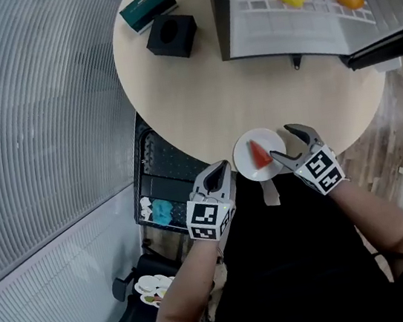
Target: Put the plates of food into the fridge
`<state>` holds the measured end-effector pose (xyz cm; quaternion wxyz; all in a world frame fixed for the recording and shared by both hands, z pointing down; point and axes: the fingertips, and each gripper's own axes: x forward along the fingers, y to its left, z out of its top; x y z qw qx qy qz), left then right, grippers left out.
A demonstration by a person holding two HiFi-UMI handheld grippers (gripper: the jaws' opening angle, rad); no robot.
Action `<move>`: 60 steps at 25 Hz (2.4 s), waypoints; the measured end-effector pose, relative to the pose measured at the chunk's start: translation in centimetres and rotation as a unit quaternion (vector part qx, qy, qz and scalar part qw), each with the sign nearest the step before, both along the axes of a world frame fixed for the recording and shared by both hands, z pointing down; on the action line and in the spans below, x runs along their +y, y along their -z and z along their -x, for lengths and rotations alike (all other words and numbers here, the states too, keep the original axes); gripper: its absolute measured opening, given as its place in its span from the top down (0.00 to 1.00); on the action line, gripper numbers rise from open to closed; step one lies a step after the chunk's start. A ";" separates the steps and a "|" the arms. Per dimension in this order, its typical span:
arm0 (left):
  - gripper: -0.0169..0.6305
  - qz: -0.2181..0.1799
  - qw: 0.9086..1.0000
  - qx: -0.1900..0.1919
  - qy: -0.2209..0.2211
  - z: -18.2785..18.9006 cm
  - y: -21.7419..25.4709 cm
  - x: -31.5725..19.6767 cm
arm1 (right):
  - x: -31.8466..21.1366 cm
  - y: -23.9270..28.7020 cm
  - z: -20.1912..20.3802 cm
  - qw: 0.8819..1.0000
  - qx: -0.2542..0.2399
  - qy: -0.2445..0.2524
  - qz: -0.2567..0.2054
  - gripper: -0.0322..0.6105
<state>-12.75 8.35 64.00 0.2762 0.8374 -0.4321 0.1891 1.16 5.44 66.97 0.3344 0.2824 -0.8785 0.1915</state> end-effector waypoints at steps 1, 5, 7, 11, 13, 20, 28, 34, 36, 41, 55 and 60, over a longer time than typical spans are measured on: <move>0.97 0.007 1.000 0.001 -0.002 -0.3 -0.5 0.3 | 0.2 -0.2 0.2 1.000 0.001 0.003 0.005 0.43; 0.97 0.031 0.999 0.004 -0.010 -1.3 -1.7 1.2 | 0.9 -0.8 0.6 1.000 0.008 0.006 0.017 0.50; 0.97 0.038 0.999 0.006 -0.016 -1.7 -1.9 1.5 | 0.9 -1.1 0.6 1.000 0.014 0.003 0.021 0.51; 0.97 0.047 0.999 0.011 -0.023 -2.4 -2.4 1.8 | 1.1 -2.1 0.5 0.999 0.020 -0.002 0.044 0.53; 0.97 0.053 0.998 0.014 -0.026 -2.8 -2.6 1.9 | 1.4 -2.4 0.6 0.998 0.022 0.004 0.054 0.57; 0.97 0.072 0.997 0.021 -0.027 -4.2 -3.9 2.2 | 1.2 -3.3 -0.2 0.997 0.036 -0.003 0.070 0.73; 0.97 0.077 0.996 0.032 -0.040 -5.8 -4.9 2.2 | 1.2 -3.4 -0.3 0.996 0.022 0.010 0.082 0.74; 0.97 0.071 0.995 0.033 -0.059 -6.8 -5.1 1.9 | 1.0 -3.6 -0.5 0.995 0.019 0.017 0.093 0.75; 0.97 0.070 0.995 0.028 -0.064 -6.9 -5.0 1.9 | 1.0 -3.5 -0.5 0.995 0.017 0.015 0.094 0.75; 0.97 0.060 0.995 0.024 -0.072 -7.1 -5.1 1.5 | 1.1 -3.5 -0.5 0.994 0.001 0.010 0.104 0.75; 0.97 0.039 0.994 0.063 -0.081 -6.7 -4.7 1.5 | 1.1 -2.7 0.7 0.959 -0.115 0.028 0.257 0.75; 0.97 0.045 0.991 0.083 -0.091 -6.9 -4.5 1.6 | 0.9 -2.9 0.5 0.930 -0.135 0.023 0.342 0.79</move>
